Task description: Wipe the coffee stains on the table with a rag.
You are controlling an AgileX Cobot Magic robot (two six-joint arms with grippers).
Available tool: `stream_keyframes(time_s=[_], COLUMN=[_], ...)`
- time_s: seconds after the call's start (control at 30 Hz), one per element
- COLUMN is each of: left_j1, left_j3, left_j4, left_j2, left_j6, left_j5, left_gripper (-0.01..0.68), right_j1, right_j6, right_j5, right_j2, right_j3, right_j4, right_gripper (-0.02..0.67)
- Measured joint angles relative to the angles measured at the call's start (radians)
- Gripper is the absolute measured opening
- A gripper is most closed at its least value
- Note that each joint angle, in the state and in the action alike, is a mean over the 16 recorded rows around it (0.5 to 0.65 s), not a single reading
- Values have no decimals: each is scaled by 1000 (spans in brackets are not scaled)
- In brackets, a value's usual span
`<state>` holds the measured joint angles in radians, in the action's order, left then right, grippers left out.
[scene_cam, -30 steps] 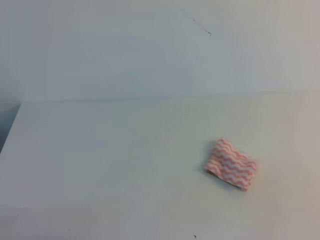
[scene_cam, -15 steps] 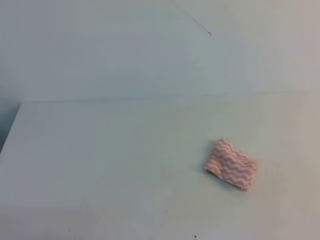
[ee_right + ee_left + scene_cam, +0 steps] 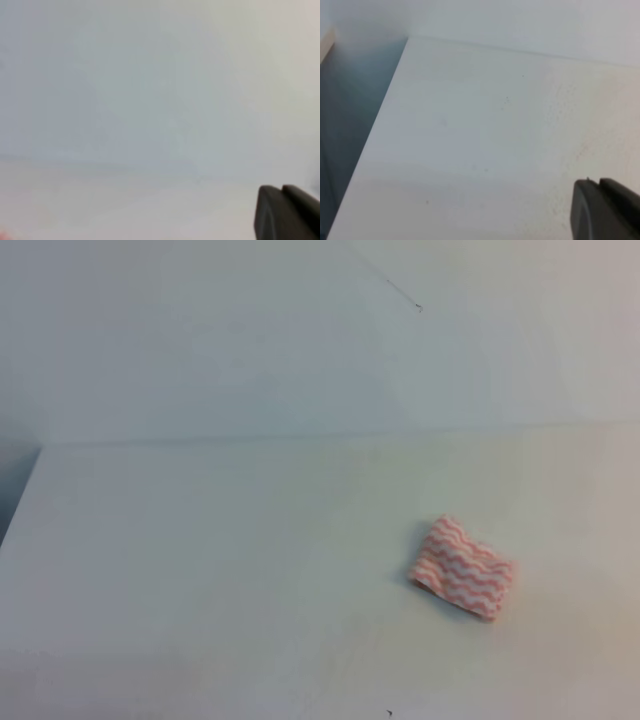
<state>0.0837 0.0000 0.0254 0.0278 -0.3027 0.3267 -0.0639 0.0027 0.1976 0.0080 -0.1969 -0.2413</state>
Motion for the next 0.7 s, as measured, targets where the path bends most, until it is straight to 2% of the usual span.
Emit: stream_keyframes(time_s=[0.33, 0.7], left_j1=[0, 0], left_j3=[5, 16], left_j4=[0, 0], left_j2=[0, 0], left_j6=[0, 0], left_j5=[-2, -5], left_gripper=[-1, -1], right_j1=[-14, -14], right_j6=[52, 83], right_j5=[51, 111], right_j2=[-13, -13], right_j3=[175, 201], right_j4=[94, 124], right_gripper=[-2, -2])
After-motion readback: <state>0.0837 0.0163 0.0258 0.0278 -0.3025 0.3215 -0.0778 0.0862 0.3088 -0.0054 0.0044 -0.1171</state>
